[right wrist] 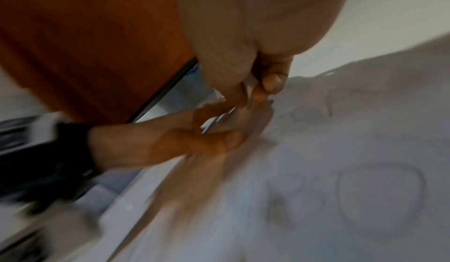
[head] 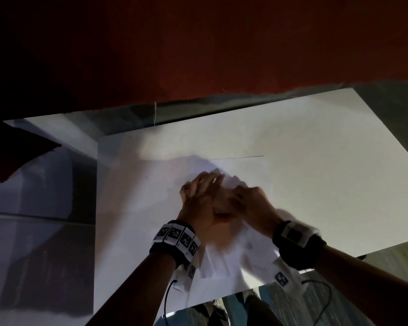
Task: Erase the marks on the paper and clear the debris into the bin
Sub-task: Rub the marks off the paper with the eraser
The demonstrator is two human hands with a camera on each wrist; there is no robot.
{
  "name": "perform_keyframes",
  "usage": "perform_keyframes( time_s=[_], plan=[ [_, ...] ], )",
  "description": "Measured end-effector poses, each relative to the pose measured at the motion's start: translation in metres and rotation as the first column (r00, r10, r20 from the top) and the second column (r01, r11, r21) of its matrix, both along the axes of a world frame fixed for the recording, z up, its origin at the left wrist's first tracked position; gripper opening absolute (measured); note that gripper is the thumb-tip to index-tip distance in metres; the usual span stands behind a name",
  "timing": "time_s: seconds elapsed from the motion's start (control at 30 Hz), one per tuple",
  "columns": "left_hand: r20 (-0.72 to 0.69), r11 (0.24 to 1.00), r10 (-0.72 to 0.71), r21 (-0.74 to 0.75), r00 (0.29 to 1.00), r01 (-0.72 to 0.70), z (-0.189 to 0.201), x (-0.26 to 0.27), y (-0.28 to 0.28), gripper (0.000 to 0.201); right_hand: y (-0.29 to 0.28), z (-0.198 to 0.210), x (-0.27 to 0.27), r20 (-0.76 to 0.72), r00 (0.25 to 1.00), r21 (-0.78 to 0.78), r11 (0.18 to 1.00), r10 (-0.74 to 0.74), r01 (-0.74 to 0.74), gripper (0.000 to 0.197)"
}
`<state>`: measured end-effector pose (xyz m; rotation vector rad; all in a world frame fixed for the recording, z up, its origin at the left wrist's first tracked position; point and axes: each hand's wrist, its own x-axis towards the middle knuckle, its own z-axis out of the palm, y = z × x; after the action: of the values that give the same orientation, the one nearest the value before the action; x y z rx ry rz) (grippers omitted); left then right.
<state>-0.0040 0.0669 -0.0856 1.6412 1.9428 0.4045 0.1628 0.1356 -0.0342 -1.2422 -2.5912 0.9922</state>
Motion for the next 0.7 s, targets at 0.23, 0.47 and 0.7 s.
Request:
perform_keyframes(
  time_s=[0.23,0.47,0.7],
  plan=[
    [-0.023,1.0,-0.017,0.003,1.0,0.017,-0.002,-0.002,0.0,0.118,0.006,-0.003,0.003,-0.057,0.997,0.047,0.997,-0.053,0.056,0.014],
    [0.01,0.999,0.002,0.033,1.0,-0.002,-0.001,-0.002,-0.001,0.116,0.016,-0.002,-0.002,-0.048,0.987,-0.008,0.989,-0.15,0.15,0.016],
    [0.047,1.0,-0.003,0.023,0.999,0.002,-0.007,-0.004,0.0,0.118,0.019,-0.003,-0.005,-0.01,0.995,-0.019,0.994,-0.104,0.103,0.013]
  ],
)
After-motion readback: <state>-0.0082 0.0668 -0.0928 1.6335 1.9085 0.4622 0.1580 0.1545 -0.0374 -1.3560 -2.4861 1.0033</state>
